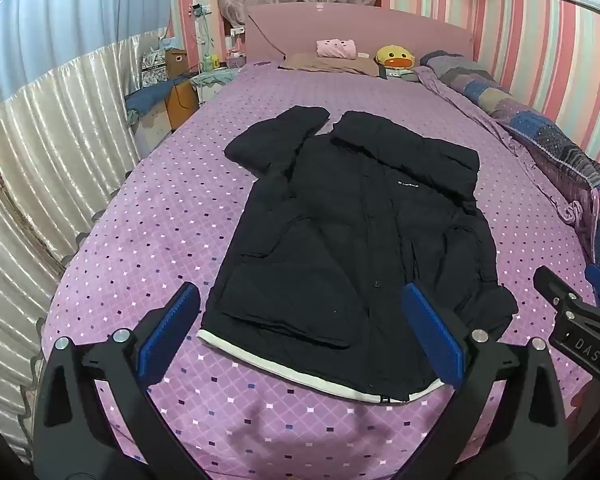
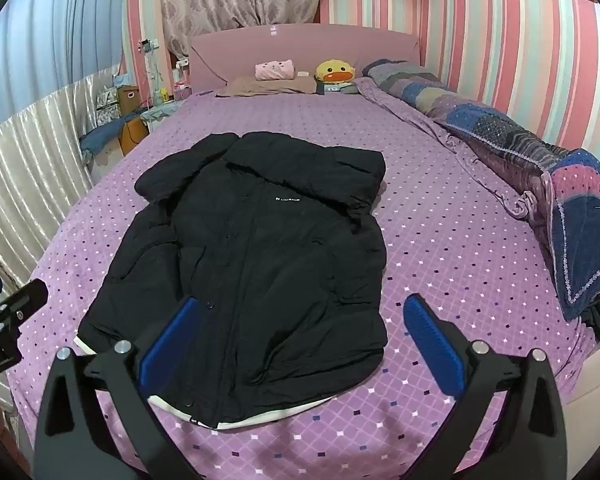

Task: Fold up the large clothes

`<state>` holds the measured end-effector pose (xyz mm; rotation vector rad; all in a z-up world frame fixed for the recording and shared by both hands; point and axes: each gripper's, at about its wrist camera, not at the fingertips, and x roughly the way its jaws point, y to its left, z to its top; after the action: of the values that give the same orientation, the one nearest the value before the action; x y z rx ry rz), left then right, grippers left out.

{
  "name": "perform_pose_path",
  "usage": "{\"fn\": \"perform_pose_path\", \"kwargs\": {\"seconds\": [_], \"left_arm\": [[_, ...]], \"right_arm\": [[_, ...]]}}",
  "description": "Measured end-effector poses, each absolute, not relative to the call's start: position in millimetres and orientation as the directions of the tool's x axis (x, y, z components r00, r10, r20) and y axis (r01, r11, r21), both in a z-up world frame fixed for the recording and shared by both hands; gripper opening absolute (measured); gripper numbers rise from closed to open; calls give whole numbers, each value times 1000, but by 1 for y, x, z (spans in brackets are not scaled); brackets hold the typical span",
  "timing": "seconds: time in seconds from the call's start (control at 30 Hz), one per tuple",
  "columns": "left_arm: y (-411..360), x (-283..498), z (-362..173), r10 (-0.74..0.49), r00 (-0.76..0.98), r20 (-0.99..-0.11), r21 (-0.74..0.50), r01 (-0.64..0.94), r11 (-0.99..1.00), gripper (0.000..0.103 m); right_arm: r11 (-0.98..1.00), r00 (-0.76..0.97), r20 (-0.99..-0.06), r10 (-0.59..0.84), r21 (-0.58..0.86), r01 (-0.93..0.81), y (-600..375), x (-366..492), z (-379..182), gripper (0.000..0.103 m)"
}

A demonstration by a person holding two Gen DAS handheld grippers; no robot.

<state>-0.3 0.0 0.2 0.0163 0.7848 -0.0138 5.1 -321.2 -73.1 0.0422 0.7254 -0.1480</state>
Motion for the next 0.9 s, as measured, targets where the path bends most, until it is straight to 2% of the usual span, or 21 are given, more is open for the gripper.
{"fn": "perform_pose_path", "kwargs": {"seconds": [0.9], "left_arm": [[-11, 0, 11, -9, 714, -700, 39, 51, 998, 100]], "right_arm": [[983, 723, -680, -117, 24, 182, -340, 6, -56, 101]]}}
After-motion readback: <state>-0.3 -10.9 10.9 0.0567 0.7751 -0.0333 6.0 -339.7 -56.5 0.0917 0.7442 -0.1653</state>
